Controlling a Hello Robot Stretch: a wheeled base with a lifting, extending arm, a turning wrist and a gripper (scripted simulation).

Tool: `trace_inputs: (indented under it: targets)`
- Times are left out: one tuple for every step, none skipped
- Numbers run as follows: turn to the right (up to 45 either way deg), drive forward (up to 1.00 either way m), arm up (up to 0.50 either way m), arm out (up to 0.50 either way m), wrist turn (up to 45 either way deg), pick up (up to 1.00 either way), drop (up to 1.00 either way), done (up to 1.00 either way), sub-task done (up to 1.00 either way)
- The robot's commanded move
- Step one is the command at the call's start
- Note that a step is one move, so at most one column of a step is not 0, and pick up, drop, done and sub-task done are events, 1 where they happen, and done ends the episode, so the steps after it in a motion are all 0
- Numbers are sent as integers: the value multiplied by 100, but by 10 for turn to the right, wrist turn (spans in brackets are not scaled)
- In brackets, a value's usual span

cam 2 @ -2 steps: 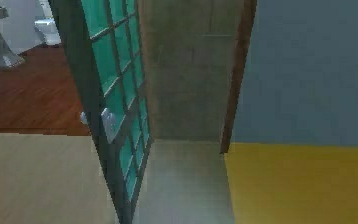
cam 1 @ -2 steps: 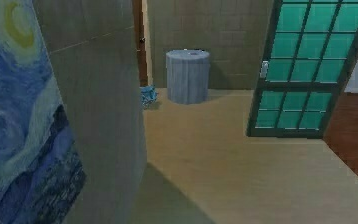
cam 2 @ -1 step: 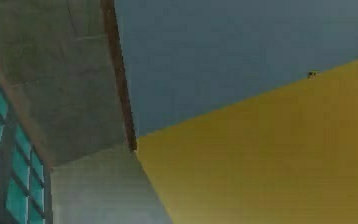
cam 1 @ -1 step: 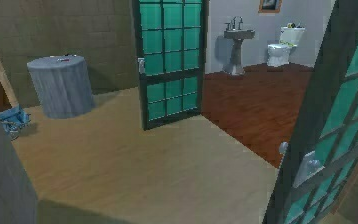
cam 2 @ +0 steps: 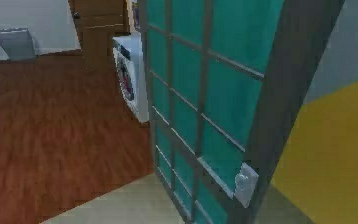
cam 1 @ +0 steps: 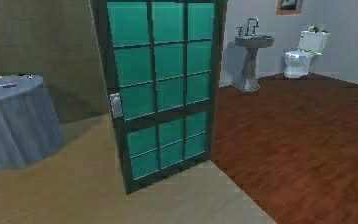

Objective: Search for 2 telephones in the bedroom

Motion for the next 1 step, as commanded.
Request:
trace_inputs:
  targets:
    - [450,0,0,0,0,0,0,0,0]
